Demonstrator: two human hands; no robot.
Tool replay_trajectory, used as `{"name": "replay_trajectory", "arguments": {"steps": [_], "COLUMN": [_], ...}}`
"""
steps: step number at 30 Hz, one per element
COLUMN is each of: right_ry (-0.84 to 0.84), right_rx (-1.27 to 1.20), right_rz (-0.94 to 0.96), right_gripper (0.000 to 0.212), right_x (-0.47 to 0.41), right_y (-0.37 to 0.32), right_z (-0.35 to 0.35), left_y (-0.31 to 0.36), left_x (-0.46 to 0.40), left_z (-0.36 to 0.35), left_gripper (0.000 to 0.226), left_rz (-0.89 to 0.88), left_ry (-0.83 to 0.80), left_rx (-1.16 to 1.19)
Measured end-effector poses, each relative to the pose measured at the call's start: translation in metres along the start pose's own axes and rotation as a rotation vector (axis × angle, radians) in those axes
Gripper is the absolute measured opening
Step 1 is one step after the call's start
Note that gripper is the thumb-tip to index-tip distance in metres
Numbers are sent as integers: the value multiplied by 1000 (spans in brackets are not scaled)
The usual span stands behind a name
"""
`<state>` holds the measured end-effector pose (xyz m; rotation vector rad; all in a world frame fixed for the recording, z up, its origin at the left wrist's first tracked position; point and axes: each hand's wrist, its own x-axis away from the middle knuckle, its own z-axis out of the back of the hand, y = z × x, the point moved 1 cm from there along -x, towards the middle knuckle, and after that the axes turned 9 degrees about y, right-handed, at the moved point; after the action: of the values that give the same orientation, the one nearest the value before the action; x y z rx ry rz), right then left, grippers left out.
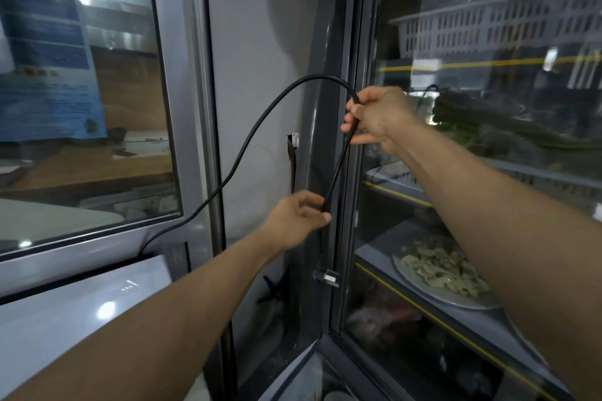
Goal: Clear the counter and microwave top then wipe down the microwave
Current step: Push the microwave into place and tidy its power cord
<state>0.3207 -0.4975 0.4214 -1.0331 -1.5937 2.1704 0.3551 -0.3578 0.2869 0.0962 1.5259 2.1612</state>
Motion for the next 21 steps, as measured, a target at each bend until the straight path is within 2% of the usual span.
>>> {"name": "replay_trajectory", "arguments": {"steps": [3, 6, 13, 18, 21], "right_ry": [14, 31, 30, 35, 31], "right_rx": [-47, -74, -74, -91, -106], "right_rz": [-20, -31, -2, 10, 5], "right_gripper": [29, 28, 24, 26, 26], "right_x": [-4, -10, -14, -14, -15], "right_y": [3, 9, 23, 27, 31], "right_z": [-7, -11, -15, -15, -16], "left_y": [-6, -5, -6, 0, -1], "left_x": [1, 0, -14, -23, -30], "left_z": [-3, 12, 57, 76, 84], "left_gripper": [15, 10, 52, 79, 66], "left_rz": [18, 21, -74, -189, -179], "left_ry": [27, 206, 643, 755, 708], "left_rx": [105, 173, -120, -240, -284]}}
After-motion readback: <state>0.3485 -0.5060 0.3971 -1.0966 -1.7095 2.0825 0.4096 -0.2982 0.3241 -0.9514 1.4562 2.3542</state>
